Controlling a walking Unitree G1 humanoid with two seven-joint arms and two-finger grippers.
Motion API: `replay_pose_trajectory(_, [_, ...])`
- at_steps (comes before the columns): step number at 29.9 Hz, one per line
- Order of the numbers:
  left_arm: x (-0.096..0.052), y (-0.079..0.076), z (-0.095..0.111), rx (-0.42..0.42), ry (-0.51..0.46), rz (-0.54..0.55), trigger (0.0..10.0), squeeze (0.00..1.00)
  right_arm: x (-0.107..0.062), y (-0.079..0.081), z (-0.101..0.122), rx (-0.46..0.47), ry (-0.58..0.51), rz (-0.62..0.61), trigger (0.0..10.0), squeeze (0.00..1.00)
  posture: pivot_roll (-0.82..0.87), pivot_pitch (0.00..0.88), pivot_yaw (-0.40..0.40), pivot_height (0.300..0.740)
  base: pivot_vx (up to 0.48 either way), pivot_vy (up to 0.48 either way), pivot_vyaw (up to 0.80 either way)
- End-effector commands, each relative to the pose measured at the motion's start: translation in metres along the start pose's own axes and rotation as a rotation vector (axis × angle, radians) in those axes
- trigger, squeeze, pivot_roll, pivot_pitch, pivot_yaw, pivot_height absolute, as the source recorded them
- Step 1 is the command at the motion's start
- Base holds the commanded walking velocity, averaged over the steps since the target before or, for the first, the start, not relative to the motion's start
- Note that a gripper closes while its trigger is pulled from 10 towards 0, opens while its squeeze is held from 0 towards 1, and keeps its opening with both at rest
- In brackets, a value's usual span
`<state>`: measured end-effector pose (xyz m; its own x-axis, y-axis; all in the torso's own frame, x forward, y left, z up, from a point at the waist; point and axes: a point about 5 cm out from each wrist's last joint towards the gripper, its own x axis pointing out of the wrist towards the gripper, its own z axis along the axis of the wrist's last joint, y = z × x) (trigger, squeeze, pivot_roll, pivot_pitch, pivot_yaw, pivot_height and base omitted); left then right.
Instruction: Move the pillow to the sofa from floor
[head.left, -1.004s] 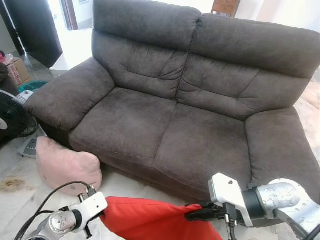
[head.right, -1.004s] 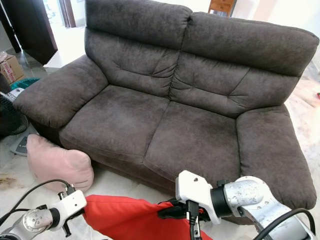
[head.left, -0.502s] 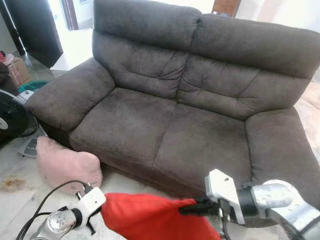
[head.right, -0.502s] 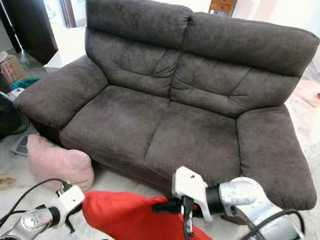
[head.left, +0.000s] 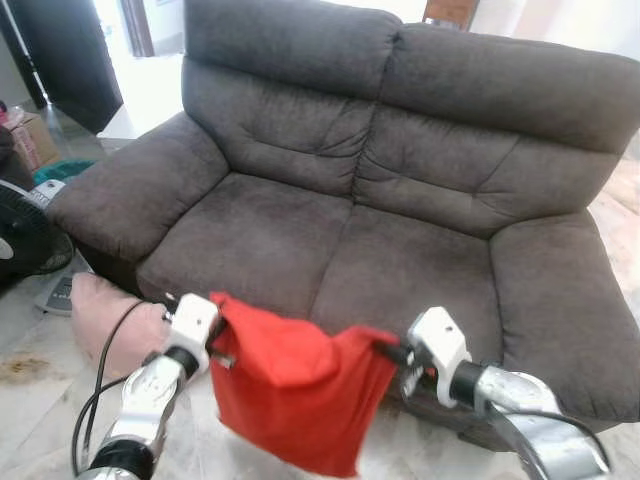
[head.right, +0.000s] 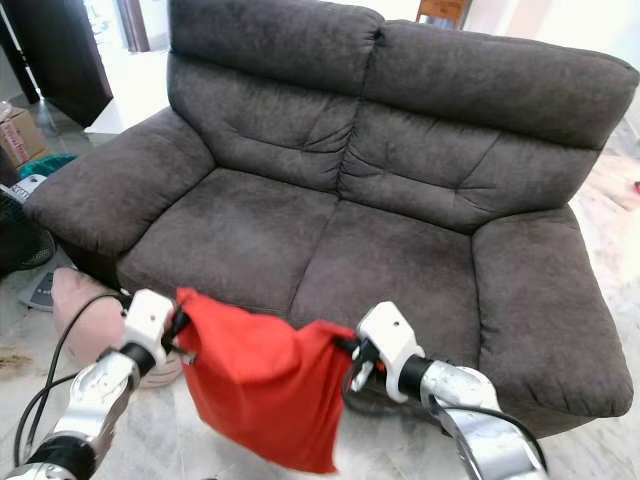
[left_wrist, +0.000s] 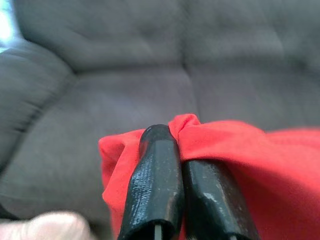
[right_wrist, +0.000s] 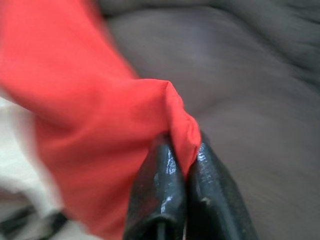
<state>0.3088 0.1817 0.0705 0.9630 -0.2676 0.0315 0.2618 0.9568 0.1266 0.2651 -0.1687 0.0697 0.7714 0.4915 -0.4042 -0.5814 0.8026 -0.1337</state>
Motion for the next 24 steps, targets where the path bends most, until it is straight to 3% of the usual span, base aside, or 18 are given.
replay_pose_trajectory(1, [0.010,0.006,0.026,-0.056,-0.126,0.107,10.0,0.00,-0.001,-0.014,0.008,0.022,-0.057,-0.147,10.0,0.00,0.05,0.021,-0.053,0.740,0.000,0.000,0.00])
replay_pose_trajectory(3, [0.011,0.003,0.033,-0.072,-0.162,0.171,10.0,0.00,0.000,-0.014,0.015,0.069,-0.124,-0.216,10.0,0.00,0.05,0.016,-0.050,0.740,0.000,0.000,0.00])
replay_pose_trajectory(4, [0.012,-0.004,0.042,-0.046,-0.200,0.186,10.0,0.00,-0.001,-0.011,0.022,0.107,-0.196,-0.245,10.0,0.00,0.06,0.013,-0.047,0.740,0.000,0.000,0.00])
replay_pose_trajectory(6, [0.012,-0.010,0.048,-0.021,-0.223,0.190,10.0,0.00,-0.002,-0.007,0.026,0.127,-0.238,-0.252,10.0,0.00,0.06,0.005,-0.044,0.740,0.000,0.000,0.00])
replay_pose_trajectory(8, [0.011,-0.022,0.060,0.033,-0.271,0.158,10.0,0.00,-0.006,0.000,0.029,0.181,-0.308,-0.264,10.0,0.00,0.07,0.000,-0.031,0.740,0.000,0.000,0.00])
replay_pose_trajectory(12, [0.010,-0.026,0.064,0.041,-0.287,0.151,10.0,0.00,-0.007,0.002,0.030,0.211,-0.329,-0.271,10.0,0.00,0.08,0.000,-0.029,0.740,0.000,0.000,0.00])
replay_pose_trajectory(14, [0.009,-0.041,0.074,0.092,-0.346,0.087,10.0,0.00,-0.016,0.006,0.037,0.268,-0.413,-0.322,10.0,0.00,0.06,0.000,-0.017,0.740,0.000,0.000,0.00])
replay_pose_trajectory(16, [0.010,-0.048,0.076,0.069,-0.349,0.044,10.0,0.00,-0.020,0.002,0.042,0.277,-0.446,-0.370,10.0,0.00,0.07,0.000,-0.011,0.740,0.000,0.000,0.00])
replay_pose_trajectory(20, [0.011,-0.048,0.079,0.036,-0.348,0.043,10.0,0.00,-0.021,0.001,0.044,0.280,-0.465,-0.393,10.0,0.00,0.09,0.000,-0.007,0.740,0.000,0.000,0.00])
replay_pose_trajectory(24, [0.009,-0.037,0.074,0.099,-0.317,0.095,10.0,0.00,-0.016,-0.002,0.048,0.283,-0.495,-0.452,10.0,0.00,0.07,0.000,-0.002,0.740,0.000,0.000,0.00])
